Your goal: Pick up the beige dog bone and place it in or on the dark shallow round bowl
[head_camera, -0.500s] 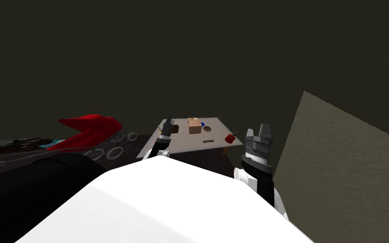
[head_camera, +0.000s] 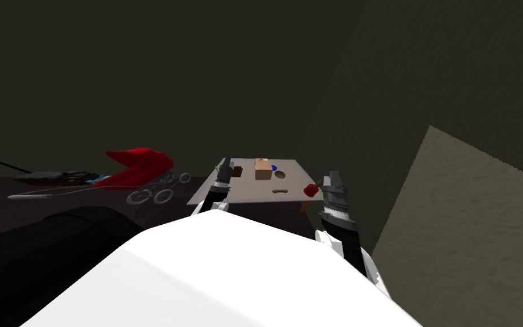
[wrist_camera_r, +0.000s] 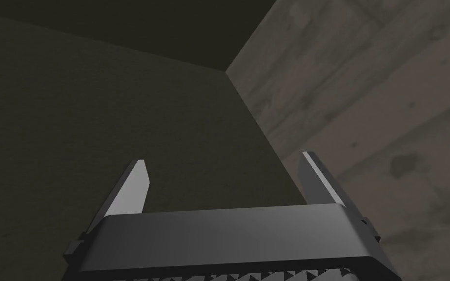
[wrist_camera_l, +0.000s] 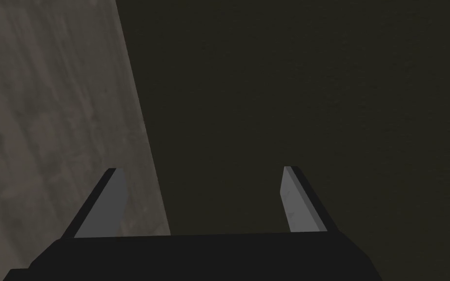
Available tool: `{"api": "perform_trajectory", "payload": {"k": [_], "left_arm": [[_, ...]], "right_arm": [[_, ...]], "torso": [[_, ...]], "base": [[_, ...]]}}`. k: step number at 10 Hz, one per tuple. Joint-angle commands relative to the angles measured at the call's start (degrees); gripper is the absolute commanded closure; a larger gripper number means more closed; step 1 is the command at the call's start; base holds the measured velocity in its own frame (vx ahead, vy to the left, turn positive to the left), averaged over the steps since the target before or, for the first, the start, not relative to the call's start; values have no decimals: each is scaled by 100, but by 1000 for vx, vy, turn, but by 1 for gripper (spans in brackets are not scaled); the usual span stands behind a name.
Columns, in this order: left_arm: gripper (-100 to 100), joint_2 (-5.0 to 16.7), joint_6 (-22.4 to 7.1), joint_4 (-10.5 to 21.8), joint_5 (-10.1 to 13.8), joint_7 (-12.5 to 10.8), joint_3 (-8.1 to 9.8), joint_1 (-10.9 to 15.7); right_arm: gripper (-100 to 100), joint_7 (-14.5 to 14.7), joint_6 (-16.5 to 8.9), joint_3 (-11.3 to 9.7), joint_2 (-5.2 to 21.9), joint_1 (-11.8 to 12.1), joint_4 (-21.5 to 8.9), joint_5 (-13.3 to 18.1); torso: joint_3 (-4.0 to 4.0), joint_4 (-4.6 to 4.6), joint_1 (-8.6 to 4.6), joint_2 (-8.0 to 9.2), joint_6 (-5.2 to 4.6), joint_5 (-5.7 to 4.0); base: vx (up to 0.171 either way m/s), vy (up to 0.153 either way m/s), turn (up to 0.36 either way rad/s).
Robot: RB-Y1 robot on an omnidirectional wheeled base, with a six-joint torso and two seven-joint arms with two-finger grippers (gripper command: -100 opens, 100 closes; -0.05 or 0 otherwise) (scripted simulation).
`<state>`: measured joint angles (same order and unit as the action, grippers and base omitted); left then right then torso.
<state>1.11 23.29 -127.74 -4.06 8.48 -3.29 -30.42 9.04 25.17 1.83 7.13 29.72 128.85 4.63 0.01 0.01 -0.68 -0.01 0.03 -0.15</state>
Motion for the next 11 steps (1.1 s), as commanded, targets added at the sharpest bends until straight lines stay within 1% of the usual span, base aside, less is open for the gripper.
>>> {"api": "perform_trajectory", "payload": {"k": [1,2,4,5,6,7,8,9,10,11], "left_arm": [[0,0,0,0,0,0,0,0],[0,0,0,0,0,0,0,0],[0,0,0,0,0,0,0,0],[0,0,0,0,0,0,0,-1],[0,0,0,0,0,0,0,-1],[0,0,0,0,0,0,0,0],[0,0,0,0,0,0,0,0],[0,0,0,0,0,0,1,-1],[0,0,0,0,0,0,0,0],[0,0,0,0,0,0,0,0]], "right_arm": [[-100,202,-37,-142,286,142,-146,23],[-100,202,-37,-142,319,142,-146,23],[-100,502,-102,-338,714,272,-438,58],[-100,502,-102,-338,736,272,-438,58],[-100,674,-144,-442,949,342,-604,77],[-100,859,-193,-548,1133,412,-775,96],[-100,860,-193,-548,1164,412,-782,96],[-100,1060,-249,-655,1376,484,-971,115],[-100,1227,-312,-761,1564,556,-1170,133],[-100,1272,-312,-761,1590,556,-1170,133]], "torso": [[0,0,0,0,0,0],[-2,-1,-4,3,-2,-1],[5,2,19,-10,0,4],[7,3,4,-13,-1,1],[5,2,15,-8,-4,2],[2,1,22,-4,-1,4],[0,0,6,1,1,1],[0,0,9,-1,-5,1],[1,0,8,-3,-2,1],[4,1,-11,-9,-1,-3]], "base": [[-13,-182,271],[11,-127,77],[19,-139,235],[0,-128,155],[-16,-105,227],[-32,-163,401],[-24,-150,192],[-23,-142,251],[-7,-201,422],[11,-159,209]]}}
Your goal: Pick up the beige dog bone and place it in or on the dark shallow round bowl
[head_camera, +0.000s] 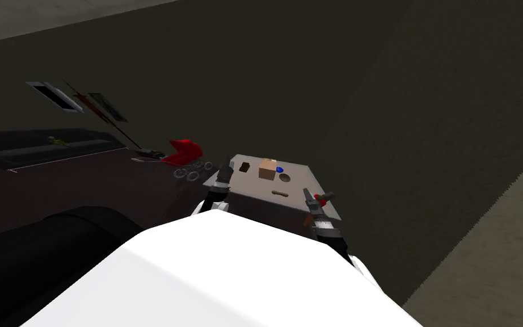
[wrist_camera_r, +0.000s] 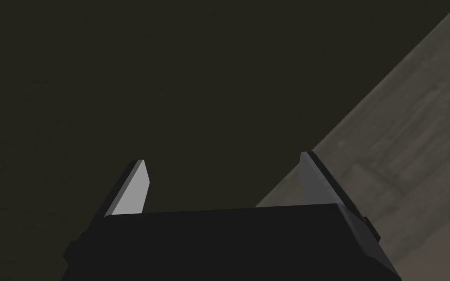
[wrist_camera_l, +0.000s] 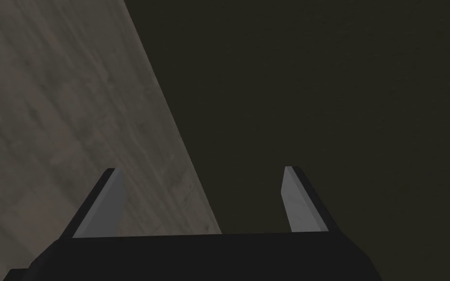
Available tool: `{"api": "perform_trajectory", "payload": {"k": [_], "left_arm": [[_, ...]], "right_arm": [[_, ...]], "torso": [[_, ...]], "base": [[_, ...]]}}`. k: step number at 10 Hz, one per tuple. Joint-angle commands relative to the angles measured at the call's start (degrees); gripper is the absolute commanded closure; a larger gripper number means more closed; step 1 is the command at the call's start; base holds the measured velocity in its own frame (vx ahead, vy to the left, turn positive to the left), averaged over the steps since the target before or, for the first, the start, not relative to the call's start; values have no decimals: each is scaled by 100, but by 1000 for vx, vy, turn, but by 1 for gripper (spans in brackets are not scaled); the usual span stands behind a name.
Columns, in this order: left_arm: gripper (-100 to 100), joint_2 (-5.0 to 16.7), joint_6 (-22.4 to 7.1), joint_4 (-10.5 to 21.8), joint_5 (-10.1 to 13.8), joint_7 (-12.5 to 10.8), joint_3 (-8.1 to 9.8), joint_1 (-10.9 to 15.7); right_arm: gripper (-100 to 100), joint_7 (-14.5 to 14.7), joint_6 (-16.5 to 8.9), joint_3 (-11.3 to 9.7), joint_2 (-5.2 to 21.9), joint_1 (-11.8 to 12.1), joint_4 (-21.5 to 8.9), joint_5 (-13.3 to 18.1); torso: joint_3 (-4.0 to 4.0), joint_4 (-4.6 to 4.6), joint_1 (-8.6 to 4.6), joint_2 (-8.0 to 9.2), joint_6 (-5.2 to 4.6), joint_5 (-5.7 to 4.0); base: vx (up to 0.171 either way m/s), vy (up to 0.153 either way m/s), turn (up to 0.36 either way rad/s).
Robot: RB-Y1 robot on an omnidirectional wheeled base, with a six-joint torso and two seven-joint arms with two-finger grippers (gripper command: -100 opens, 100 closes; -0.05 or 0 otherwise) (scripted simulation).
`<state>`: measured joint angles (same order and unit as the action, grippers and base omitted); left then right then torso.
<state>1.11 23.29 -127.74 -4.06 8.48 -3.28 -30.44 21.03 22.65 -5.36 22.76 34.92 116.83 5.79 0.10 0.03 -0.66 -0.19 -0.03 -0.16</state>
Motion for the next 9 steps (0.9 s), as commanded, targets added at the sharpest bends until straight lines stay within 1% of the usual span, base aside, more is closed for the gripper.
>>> {"api": "perform_trajectory", "payload": {"k": [1,2,3,4,5,6,7,8,9], "left_arm": [[0,0,0,0,0,0,0,0],[0,0,0,0,0,0,-1,1],[0,-1,0,0,0,0,-1,0],[0,-1,0,0,0,0,-1,1],[0,0,0,0,0,0,0,1],[0,0,0,0,0,0,0,0],[0,0,0,0,0,0,-1,1],[0,-1,0,0,0,0,0,0],[0,-1,0,0,0,0,-1,1]], "right_arm": [[-100,286,-130,-147,236,108,-175,34],[-100,297,-130,-147,236,108,-175,34],[-100,513,-209,-250,437,178,-390,50],[-100,677,-296,-349,607,246,-605,64],[-100,775,-296,-349,630,246,-612,64],[-100,1011,-391,-443,811,310,-839,76],[-100,1027,-391,-443,811,310,-839,76],[-100,1250,-495,-530,980,370,-1070,86],[-100,1286,-495,-530,980,370,-1070,86]], "torso": [[0,0,0,0,0,0],[0,1,9,0,4,2],[-2,-1,26,5,-1,6],[-3,-1,26,5,5,7],[-6,-1,2,11,2,2],[-3,-2,9,5,0,2],[-2,0,18,4,2,5],[0,0,31,-1,-1,7],[2,1,31,-4,5,8]], "base": [[-8,-127,275],[-24,-88,176],[-24,-93,377],[-44,-171,429],[-31,-136,222],[-29,-99,352],[-24,-74,220],[-26,-73,418],[-20,-76,168]]}}
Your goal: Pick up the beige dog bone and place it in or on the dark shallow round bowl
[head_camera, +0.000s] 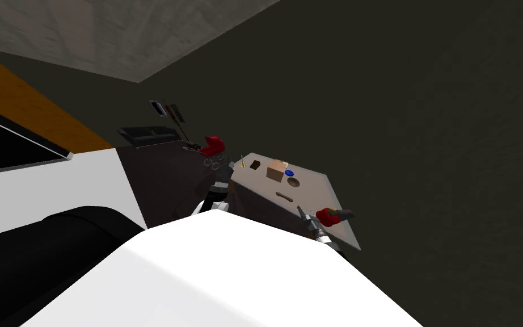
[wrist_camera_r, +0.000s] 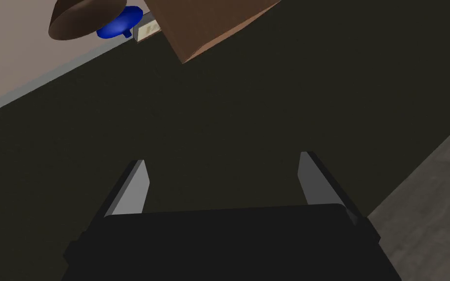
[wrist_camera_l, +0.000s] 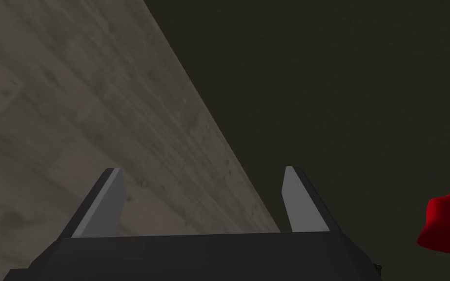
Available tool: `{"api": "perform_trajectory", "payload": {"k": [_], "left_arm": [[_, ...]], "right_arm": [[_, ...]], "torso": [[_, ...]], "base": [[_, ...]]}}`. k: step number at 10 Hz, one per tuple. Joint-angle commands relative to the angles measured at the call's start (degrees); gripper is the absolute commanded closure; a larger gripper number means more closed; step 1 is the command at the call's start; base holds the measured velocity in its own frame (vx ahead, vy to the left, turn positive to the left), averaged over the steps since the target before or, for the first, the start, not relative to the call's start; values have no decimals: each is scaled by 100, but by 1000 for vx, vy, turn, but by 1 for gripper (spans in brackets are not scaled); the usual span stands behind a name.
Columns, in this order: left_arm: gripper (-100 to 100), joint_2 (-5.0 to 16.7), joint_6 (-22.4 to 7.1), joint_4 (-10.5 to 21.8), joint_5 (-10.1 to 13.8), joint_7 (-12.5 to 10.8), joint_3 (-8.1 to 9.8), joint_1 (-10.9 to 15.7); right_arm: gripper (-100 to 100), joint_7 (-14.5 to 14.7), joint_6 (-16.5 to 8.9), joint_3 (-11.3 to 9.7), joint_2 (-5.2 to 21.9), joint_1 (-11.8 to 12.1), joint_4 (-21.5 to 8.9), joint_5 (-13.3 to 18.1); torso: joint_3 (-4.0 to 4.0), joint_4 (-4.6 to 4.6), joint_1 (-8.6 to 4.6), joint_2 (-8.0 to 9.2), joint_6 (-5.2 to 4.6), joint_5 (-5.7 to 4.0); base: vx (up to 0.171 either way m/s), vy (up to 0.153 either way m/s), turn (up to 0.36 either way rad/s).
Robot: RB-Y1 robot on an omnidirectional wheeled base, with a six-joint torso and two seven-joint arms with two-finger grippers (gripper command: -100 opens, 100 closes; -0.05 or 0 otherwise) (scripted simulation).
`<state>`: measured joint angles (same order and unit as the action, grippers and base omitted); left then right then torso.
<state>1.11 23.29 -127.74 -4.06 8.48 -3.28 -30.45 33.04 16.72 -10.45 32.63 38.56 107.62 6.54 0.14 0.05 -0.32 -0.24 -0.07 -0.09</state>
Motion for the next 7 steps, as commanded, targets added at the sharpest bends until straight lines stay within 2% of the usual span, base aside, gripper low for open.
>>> {"api": "perform_trajectory", "payload": {"k": [1,2,3,4,5,6,7], "left_arm": [[0,0,0,0,0,0,0,0],[0,0,0,0,0,0,-1,1],[0,0,0,0,0,0,0,0],[0,0,0,0,0,0,-1,1],[0,0,0,0,0,0,0,0],[0,0,0,0,0,0,-1,1],[0,0,0,0,0,0,0,0]], "right_arm": [[-100,286,-14,-101,150,61,-286,18],[-100,349,-14,-101,150,61,-383,18],[-100,570,-133,-173,293,112,-515,23],[-100,618,-133,-173,293,112,-618,23],[-100,856,-260,-237,422,157,-853,25],[-100,890,-260,-237,422,157,-853,25],[-100,1120,-395,-292,535,195,-1085,23]], "torso": [[0,0,0,0,0,0],[1,0,0,-1,7,0],[2,0,3,-3,1,1],[2,0,-2,-3,7,0],[2,0,2,-4,0,0],[2,1,3,-3,5,2],[3,1,7,-6,1,1]], "base": [[-20,-68,343],[-18,-64,207],[-24,-74,395],[-23,-67,204],[-25,-57,336],[-21,-51,209],[-16,-45,339]]}}
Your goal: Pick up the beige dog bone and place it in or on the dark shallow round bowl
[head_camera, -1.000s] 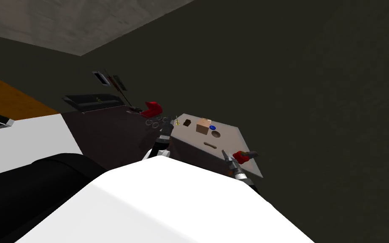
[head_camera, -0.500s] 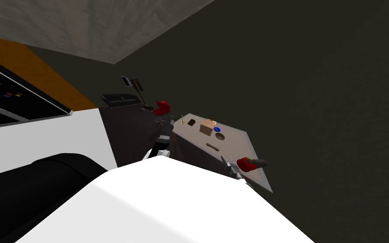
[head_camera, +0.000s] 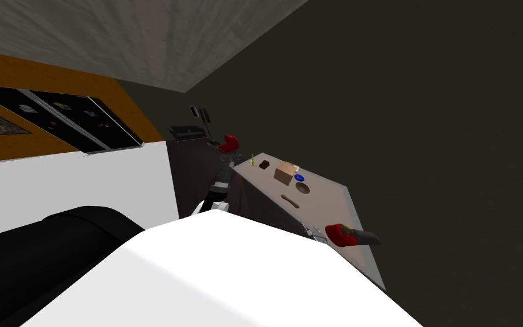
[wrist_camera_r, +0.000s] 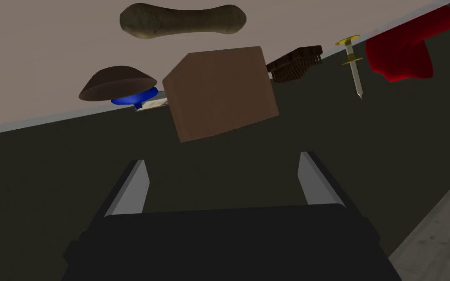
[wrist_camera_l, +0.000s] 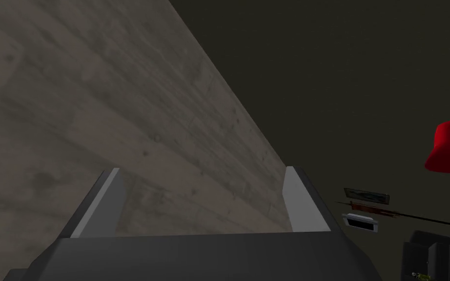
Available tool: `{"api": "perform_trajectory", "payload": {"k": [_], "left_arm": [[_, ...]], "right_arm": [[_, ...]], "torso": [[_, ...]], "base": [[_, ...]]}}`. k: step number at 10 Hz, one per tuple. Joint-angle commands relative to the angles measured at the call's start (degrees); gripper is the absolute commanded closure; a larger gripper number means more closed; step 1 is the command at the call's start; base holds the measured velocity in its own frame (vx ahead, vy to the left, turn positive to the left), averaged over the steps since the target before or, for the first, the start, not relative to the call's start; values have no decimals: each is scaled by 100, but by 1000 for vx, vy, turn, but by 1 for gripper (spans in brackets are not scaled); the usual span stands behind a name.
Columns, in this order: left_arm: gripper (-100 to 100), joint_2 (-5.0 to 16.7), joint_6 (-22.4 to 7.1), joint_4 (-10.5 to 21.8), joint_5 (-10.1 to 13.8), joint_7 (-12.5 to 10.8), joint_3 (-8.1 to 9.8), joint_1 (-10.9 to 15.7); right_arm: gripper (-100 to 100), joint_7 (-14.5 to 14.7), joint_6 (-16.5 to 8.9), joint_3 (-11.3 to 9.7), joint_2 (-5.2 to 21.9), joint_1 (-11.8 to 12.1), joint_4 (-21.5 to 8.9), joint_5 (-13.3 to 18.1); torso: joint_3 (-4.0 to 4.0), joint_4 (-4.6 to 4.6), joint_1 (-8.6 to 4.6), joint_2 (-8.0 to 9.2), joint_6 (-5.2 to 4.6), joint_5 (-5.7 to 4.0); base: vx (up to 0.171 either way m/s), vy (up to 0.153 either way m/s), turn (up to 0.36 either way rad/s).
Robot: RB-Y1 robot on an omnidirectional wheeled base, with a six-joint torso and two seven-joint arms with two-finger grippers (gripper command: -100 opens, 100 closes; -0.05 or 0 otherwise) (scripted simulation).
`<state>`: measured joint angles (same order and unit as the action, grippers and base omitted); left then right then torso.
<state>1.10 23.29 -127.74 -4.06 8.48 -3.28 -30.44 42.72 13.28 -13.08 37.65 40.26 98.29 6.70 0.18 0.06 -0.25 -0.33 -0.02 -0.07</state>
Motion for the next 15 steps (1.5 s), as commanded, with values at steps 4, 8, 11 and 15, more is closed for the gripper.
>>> {"api": "perform_trajectory", "payload": {"k": [4,8,11,15], "left_arm": [[0,0,0,0,0,0,1,-1],[0,0,0,0,0,0,1,-2],[0,0,0,0,0,0,0,-1],[0,0,0,0,0,0,1,-2]], "right_arm": [[-100,686,-340,-108,213,83,-612,-5],[-100,1228,-649,-144,332,112,-1051,-29],[-100,1541,-808,-146,369,116,-1260,-44],[-100,2039,-1129,-123,399,107,-1652,-81]], "torso": [[4,2,6,-6,-6,1],[7,3,14,-12,-7,3],[11,4,17,-20,-2,3],[16,6,22,-28,-5,4]], "base": [[-5,-34,288],[4,-13,295],[20,-8,247],[37,1,240]]}}
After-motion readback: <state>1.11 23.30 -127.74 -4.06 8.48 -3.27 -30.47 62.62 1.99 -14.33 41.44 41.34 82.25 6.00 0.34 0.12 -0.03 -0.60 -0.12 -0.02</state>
